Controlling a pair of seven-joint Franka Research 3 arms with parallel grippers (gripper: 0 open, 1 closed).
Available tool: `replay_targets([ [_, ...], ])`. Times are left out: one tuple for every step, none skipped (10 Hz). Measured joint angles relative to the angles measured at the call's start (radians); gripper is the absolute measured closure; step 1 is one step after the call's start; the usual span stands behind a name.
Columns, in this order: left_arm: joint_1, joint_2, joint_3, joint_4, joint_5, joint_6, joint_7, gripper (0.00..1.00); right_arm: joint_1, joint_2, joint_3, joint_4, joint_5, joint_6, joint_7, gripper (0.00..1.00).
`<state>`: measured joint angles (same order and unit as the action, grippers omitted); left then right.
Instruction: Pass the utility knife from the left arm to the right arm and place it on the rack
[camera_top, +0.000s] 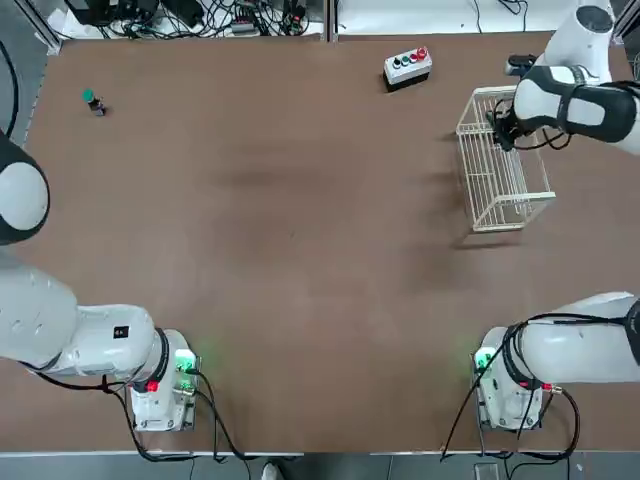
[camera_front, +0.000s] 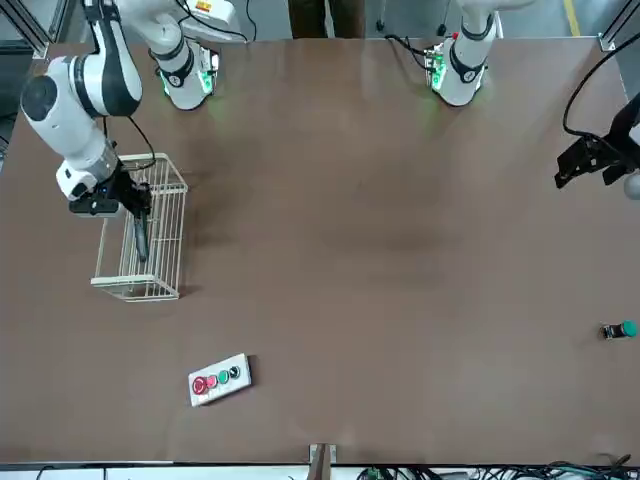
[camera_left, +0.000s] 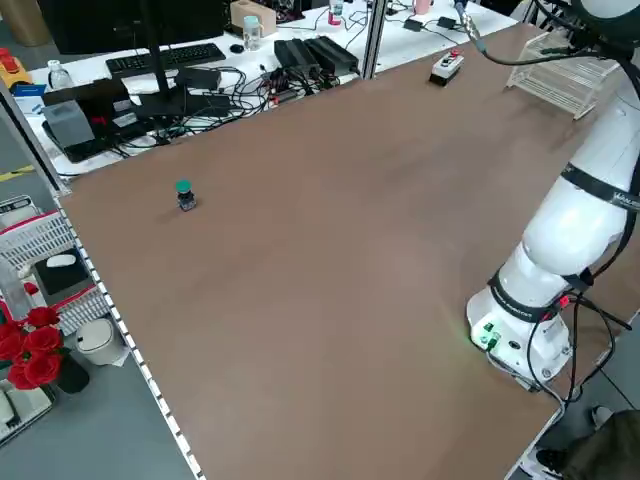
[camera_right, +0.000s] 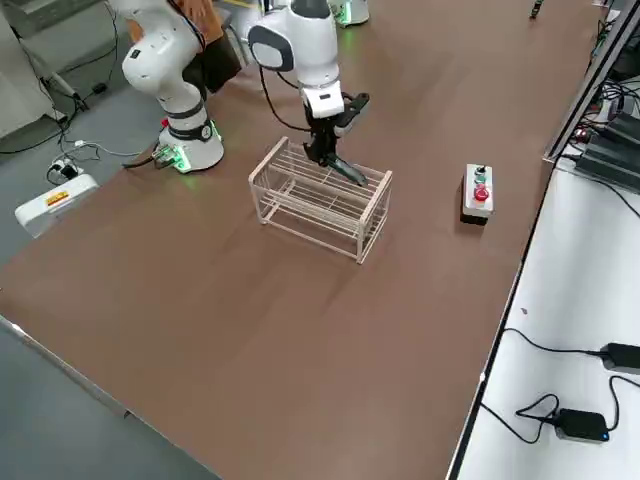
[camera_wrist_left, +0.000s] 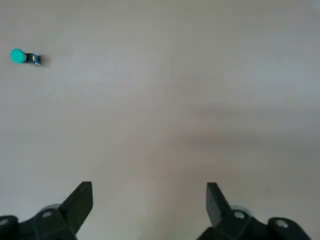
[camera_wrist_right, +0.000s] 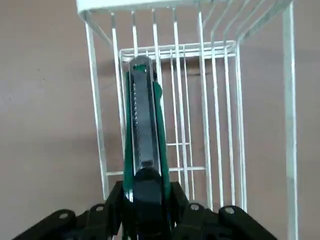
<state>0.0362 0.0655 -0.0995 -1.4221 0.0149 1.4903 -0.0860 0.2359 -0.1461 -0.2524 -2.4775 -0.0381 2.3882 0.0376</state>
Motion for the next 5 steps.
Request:
replay_targets([
  [-0.001,0.0,0.0,0.0,0.0,0.0,0.0,0.0,0.0,0.02,0.0,-0.001,0.001,0.011,-0.003,0.58],
  [-0.001,0.0,-0.001,0.0,0.0,0.0,0.0,0.0,0.0,0.037,0.0,-0.001,0.002,0.024,-0.005,0.58],
  [-0.001,0.0,-0.001,0.0,0.0,0.0,0.0,0.0,0.001,0.049,0.0,-0.001,0.002,0.036,-0.007,0.58],
  [-0.001,0.0,-0.001,0.0,0.0,0.0,0.0,0.0,0.001,0.054,-0.001,-0.001,0.002,0.039,-0.013,0.58],
  [-0.001,0.0,-0.001,0.0,-0.001,0.0,0.0,0.0,0.001,0.055,-0.005,-0.001,0.003,0.04,-0.025,0.58],
])
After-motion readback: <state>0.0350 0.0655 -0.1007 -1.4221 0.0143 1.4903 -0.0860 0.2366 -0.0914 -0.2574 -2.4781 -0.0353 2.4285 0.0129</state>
